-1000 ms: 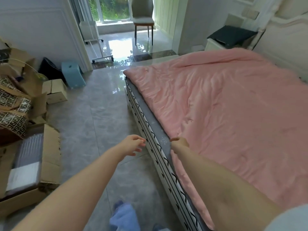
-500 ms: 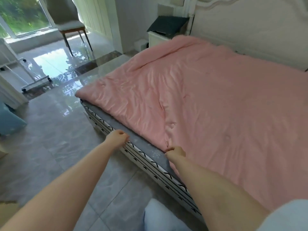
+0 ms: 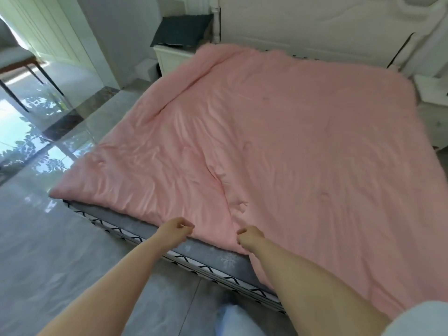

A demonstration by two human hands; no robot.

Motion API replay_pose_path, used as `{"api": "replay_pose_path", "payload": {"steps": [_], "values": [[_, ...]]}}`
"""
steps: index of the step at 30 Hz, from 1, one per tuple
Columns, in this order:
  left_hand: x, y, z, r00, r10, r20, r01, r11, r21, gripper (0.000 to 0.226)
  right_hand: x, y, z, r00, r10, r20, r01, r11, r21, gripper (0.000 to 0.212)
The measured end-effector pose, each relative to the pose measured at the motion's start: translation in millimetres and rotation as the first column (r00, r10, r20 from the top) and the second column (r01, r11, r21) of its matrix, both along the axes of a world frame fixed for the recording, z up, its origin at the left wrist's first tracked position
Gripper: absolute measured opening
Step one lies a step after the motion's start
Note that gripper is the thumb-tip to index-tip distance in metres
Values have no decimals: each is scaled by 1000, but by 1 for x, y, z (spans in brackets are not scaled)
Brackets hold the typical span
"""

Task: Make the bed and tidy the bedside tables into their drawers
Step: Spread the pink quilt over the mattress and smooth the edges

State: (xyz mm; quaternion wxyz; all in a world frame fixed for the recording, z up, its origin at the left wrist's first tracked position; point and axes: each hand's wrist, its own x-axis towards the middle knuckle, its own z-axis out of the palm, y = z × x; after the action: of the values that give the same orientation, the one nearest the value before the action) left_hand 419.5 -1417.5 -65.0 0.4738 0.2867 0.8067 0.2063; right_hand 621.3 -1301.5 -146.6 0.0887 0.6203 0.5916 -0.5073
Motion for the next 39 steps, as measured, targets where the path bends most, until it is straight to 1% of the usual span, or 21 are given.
{"api": "replay_pose_path", "payload": {"steps": [2,5,8,9,11,13,16,20,21,23,26,27,29,30,32,34,35,36,37,38,39], "values": [[-15,7,-12,999,-40,7,40,999,-18,16,-10,2,-1,997,73,21,-73,997,-24,35],[-38,23,-35,992,-128,-21,128,992,-7,12,-20,0,-7,996,67,57,-63,996,-69,41],[-58,39,-61,963,-259,-68,259,966,-15,20,-30,-3,-19,994,23,103,-13,995,-98,52],[-62,41,-67,936,-346,-59,345,938,-31,26,-31,-5,-20,994,-3,112,13,996,-90,57],[-77,48,-82,835,-550,-18,548,834,-69,35,-38,-7,-22,989,-109,105,115,991,-62,64],[-90,52,-94,749,-663,13,660,744,-102,44,-46,-12,-25,976,-182,118,188,981,-42,64],[-114,63,-114,656,-755,-18,749,654,-104,54,-58,-20,-40,949,-284,137,293,955,-54,63],[-132,76,-150,579,-810,-95,801,587,-122,63,-75,-30,-74,911,-395,123,406,910,-86,57],[-134,78,-161,568,-810,-150,799,586,-138,64,-79,-32,-85,899,-415,138,429,899,-92,59],[-135,84,-180,507,-792,-339,792,584,-180,66,-88,-33,-111,861,-491,131,505,856,-113,66],[-135,92,-220,373,-782,-500,830,521,-197,79,-95,-24,-166,724,-688,53,688,713,-135,68],[-133,89,-236,304,-800,-517,852,471,-228,87,-96,-23,-184,626,-779,44,774,613,-161,71],[-132,84,-261,175,-821,-543,865,392,-314,102,-105,-18,-197,366,-930,24,911,353,-211,86],[-132,82,-277,114,-820,-561,859,365,-359,104,-108,-14,-206,242,-970,-11,945,238,-224,90],[-136,79,-298,26,-795,-606,838,348,-420,95,-110,-8,-223,58,-996,-71,985,69,-161,99],[-141,82,-314,45,-729,-683,878,355,-322,74,-110,-5,-229,-2,-994,-110,1000,1,-31,103],[-143,86,-318,70,-682,-728,907,347,-237,59,-111,-4,-230,0,-992,-126,1000,-3,29,96],[-146,89,-318,107,-633,-767,926,345,-156,44,-113,-6,-228,47,-992,-115,995,36,94,85],[-149,92,-313,145,-594,-791,932,350,-91,32,-119,-9,-224,143,-986,-86,979,128,156,71],[-155,95,-308,187,-585,-789,928,369,-53,24,-131,-16,-219,285,-958,-23,941,276,197,56],[-164,96,-302,223,-594,-773,917,398,-42,24,-147,-29,-215,424,-905,39,885,423,193,43]]}}
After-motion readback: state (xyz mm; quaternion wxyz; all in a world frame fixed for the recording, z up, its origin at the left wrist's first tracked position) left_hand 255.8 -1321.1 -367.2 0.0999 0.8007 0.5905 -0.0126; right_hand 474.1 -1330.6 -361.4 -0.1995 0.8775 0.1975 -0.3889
